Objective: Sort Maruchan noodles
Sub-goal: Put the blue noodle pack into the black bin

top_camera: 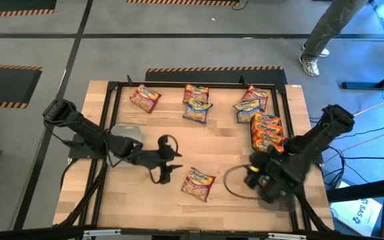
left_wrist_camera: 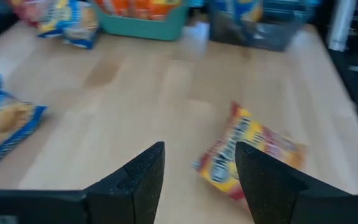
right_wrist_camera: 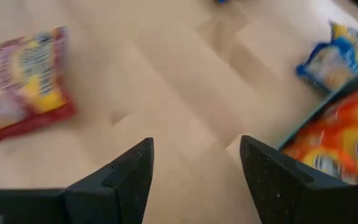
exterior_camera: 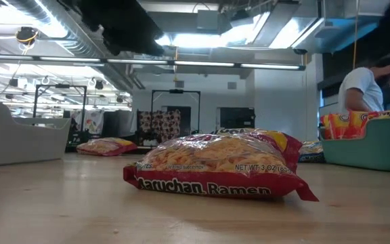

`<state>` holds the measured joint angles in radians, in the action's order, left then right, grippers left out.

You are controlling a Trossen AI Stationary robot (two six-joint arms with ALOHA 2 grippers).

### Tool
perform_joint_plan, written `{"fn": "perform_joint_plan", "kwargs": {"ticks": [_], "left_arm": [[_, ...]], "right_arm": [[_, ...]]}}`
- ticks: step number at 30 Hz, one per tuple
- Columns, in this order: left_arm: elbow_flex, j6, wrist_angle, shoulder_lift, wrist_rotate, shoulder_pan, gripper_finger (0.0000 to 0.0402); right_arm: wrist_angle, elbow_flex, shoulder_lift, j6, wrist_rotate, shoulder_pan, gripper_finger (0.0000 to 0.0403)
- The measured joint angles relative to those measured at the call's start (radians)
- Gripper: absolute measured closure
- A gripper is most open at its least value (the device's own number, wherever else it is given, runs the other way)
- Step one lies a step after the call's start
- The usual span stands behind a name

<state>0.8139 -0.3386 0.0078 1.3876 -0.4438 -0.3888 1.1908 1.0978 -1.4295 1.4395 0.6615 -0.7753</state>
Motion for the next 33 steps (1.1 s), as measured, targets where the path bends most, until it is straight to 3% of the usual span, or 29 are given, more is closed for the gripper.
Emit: {"fn": "perform_joint_plan", "kwargs": {"ticks": [10, 17, 28, 33], "left_arm": [[0.000, 0.064, -0.069, 0.000, 0.011, 0.198, 0.0205], [0.000, 0.106, -0.073, 0.000, 0.018, 0.329, 0.0206], [0.000, 0.144, -0.082, 0.000, 0.019, 0.463, 0.0207], [0.000, 0.165, -0.061, 0.000, 0.020, 0.495, 0.0207]], "right_arm": [[-0.577, -0.203, -0.001, -0.607, -0.008, 0.410, 0.0178], [-1.037, -0.313, -0.004, -0.952, -0.120, 0.657, 0.0178], [-1.416, -0.324, -0.147, -1.234, -0.402, 0.930, 0.0178], [-1.473, -0.286, -0.237, -1.300, -0.432, 0.980, 0.0183]]}}
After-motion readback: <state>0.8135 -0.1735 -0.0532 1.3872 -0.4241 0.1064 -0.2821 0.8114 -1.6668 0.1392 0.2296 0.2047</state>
